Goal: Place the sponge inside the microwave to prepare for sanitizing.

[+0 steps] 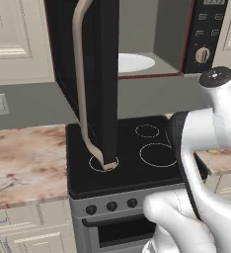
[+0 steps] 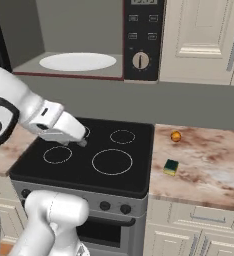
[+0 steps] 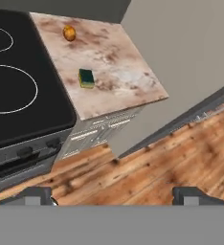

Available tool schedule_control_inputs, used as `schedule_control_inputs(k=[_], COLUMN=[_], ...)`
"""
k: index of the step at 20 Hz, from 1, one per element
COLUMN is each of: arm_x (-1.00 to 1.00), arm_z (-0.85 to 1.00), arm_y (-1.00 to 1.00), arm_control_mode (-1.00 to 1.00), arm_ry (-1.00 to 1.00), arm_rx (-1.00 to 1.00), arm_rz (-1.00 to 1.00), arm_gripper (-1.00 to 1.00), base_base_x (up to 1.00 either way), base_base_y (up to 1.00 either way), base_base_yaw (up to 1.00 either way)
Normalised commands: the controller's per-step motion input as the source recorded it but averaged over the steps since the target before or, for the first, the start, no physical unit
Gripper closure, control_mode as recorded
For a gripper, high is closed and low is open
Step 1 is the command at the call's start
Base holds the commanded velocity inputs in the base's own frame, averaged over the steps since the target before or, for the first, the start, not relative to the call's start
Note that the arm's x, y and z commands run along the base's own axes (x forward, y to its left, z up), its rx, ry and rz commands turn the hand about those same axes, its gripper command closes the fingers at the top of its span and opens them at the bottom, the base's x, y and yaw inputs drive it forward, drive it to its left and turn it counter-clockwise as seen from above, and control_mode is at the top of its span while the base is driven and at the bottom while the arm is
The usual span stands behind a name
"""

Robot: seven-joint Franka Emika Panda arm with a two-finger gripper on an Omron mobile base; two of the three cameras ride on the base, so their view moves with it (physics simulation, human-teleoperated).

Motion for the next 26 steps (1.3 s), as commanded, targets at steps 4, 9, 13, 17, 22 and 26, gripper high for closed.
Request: schedule_control_inputs(k=[4,9,13,17,22,26], arm_x=[0.73,0.56,0.53,0.61,0.22,0.34], arm_z=[-0.80,-0.20,0.00,0.00,-0.06,-0.23], arm_y=[-0.62,-0.38,-0.53,-0.88,-0.55,-0.61], arm_control_mode=[-1.00,-1.00,-1.00,-1.00,-1.00,-1.00], arm_ry=[0.00,0.00,0.04,0.19,0.04,0.03], arm_rx=[-0.17,0.02,0.21,0.36,0.08,0.19], arm_rz=[-0.46,-0.22,0.03,0.09,0.09,0.15], arm_gripper=[-1.00,-1.00,-1.00,-1.00,-1.00,-1.00], base_base_x=[0.00,0.00,0.00,0.00,0.00,0.00], base_base_y=[0.00,0.00,0.00,0.00,0.00,0.00], base_base_yaw=[0.00,0.00,0.00,0.00,0.00,0.00])
